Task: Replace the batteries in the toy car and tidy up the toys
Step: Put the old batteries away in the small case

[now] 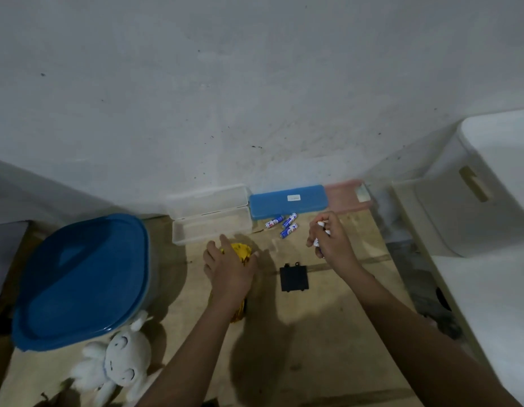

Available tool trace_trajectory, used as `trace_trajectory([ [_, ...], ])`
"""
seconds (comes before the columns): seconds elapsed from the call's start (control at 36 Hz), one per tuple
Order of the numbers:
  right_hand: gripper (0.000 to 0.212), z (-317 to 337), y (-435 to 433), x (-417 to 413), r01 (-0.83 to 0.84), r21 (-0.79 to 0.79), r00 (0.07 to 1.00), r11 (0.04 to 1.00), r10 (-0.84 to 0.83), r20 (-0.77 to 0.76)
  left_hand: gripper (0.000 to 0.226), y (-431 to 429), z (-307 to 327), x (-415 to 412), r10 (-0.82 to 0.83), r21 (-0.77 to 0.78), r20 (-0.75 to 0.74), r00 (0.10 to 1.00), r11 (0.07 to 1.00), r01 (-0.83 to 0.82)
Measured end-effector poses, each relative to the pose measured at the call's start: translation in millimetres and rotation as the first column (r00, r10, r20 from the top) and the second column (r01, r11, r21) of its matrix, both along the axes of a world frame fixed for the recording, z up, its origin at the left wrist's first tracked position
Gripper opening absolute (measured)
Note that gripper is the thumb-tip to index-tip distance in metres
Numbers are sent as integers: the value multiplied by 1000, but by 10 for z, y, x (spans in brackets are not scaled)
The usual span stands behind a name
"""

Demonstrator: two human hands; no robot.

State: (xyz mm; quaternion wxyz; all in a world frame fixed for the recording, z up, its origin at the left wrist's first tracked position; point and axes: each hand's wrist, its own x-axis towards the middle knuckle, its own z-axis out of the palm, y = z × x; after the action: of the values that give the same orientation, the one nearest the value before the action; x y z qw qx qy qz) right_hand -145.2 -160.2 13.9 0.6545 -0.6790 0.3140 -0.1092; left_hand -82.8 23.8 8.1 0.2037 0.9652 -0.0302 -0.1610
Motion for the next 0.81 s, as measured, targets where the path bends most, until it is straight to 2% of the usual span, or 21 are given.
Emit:
trace_trajectory([
  [0.06,19,-20,-122,-13,45,-54,999,998,-46,-20,75,-105,25,23,-58,-80,88,994,995,65],
  [0.14,14,-41,-368,-49,148,-120,989,982,-143,43,59,-397,71,86,-192,-243,156,969,944,226],
  [0.19,7,-79,-563,-85,179,-152,984,972,-176,30,52,-650,99,124,-338,-306,162,927,876,373],
  [0.25,11,-145,-758,-117,182,-195,983,964,-182,19,48,-912,92,171,-486,-336,169,857,789,514],
  [0.31,10,-250,-973,-137,148,-319,988,936,-152,12,49,-1185,58,227,-589,-329,155,793,726,603],
  [0.36,3,-336,-1095,-149,104,-435,993,894,-119,-9,50,-1383,32,273,-636,-322,138,760,697,641],
  [0.5,27,-527,-1304,-148,-48,-663,997,747,1,-72,58,-1863,-69,350,-699,-342,85,710,649,680],
  [0.58,33,-656,-1384,-121,-88,-802,996,590,70,-58,61,-2008,-176,402,-728,-313,87,680,628,712],
  [0.72,33,-769,-1474,-67,-99,-828,995,551,54,-83,59,-2056,-342,514,-747,-266,138,650,604,751],
  [0.81,36,-804,-1455,-47,-80,-870,997,486,51,-64,57,-2051,-383,535,-756,-266,171,632,582,769],
])
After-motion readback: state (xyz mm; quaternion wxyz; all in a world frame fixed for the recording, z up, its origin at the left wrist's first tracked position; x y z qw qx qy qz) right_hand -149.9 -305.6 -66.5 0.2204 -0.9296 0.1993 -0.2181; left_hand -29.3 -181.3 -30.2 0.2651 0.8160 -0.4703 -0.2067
